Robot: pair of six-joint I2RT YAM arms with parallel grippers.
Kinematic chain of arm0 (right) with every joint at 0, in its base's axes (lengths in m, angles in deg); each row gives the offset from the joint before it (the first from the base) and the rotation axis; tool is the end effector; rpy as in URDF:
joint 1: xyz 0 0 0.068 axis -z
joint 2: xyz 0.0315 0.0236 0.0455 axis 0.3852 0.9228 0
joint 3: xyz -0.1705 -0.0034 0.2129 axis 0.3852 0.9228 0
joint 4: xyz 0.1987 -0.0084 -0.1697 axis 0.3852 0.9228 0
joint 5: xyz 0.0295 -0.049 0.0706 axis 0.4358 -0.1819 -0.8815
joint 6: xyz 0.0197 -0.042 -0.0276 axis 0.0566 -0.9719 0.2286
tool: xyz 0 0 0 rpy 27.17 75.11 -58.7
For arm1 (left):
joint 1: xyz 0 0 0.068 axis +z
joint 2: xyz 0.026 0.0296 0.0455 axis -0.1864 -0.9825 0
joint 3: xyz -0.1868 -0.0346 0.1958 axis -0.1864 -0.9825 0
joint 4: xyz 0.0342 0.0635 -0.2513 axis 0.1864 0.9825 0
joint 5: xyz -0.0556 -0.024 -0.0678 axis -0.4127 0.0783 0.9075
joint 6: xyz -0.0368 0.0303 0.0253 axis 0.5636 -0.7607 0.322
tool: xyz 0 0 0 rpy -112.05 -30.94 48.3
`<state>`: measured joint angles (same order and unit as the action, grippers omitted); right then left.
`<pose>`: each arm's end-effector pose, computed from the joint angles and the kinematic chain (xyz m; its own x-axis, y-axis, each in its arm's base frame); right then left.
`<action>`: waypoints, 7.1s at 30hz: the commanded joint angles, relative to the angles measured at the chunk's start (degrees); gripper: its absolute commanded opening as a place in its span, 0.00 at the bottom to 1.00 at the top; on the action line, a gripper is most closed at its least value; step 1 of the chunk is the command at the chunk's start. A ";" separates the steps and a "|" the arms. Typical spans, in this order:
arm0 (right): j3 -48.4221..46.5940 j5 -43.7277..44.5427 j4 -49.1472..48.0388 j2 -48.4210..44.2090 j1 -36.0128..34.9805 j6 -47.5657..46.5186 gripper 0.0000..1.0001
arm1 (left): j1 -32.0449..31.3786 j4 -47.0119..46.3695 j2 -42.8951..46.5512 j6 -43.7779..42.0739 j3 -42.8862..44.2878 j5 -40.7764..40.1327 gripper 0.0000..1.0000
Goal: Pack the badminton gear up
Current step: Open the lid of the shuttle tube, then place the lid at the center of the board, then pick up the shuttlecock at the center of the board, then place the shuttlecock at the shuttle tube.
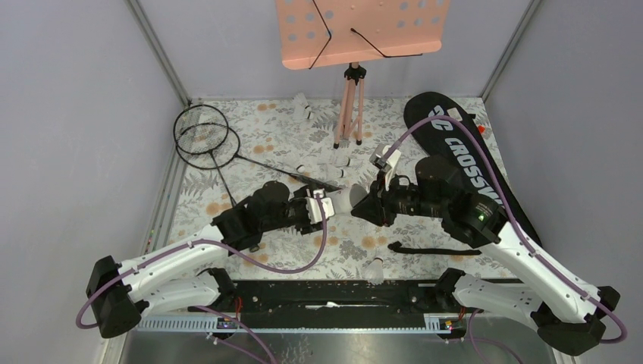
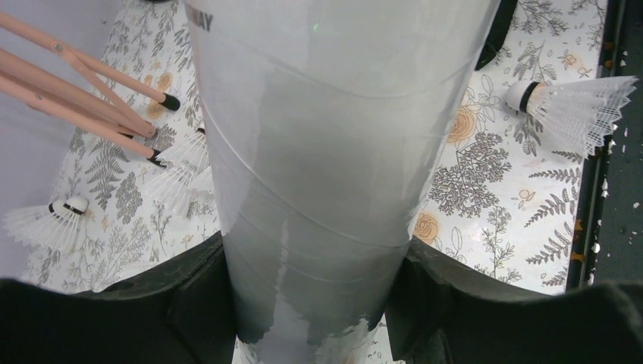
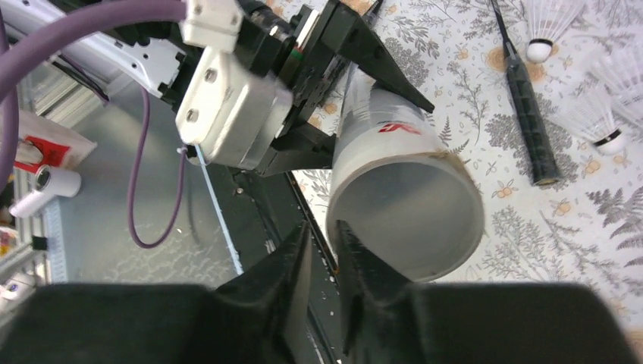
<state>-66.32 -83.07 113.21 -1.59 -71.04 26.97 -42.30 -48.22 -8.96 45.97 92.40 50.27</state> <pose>0.1147 0.1493 0.3995 -0.3352 -0.1644 -0.9277 -0.8903 0.3775 0.2548 0.1318 -0.1858 0.2839 0.1990 0.4961 -0.8452 0.8949 0.2596 0.3631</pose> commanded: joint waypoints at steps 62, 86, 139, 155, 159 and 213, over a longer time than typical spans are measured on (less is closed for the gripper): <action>20.89 18.84 11.86 5.40 2.35 22.73 0.99 | 0.00 -12.05 16.88 30.34 -7.58 -32.73 0.57; 17.97 29.41 16.17 17.29 -17.95 14.28 0.81 | -0.07 -11.54 15.46 28.20 -8.04 -27.11 0.55; -29.90 6.33 29.40 3.05 -8.44 20.42 0.00 | -0.08 -10.60 18.47 13.56 -13.30 11.53 0.53; -37.01 3.94 35.89 14.31 -8.40 18.78 0.00 | -0.13 -8.52 19.45 12.20 -13.07 14.85 0.57; -35.75 5.56 35.84 15.10 -8.40 18.44 0.00 | -0.07 -8.23 20.15 11.88 -13.35 15.83 0.57; -53.44 31.73 34.62 24.97 -16.06 5.43 0.90 | -0.05 -17.48 23.96 18.82 -14.94 4.26 0.59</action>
<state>-122.20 -54.18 154.22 28.29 -87.10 33.97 -42.10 -60.65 12.68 60.24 78.41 58.84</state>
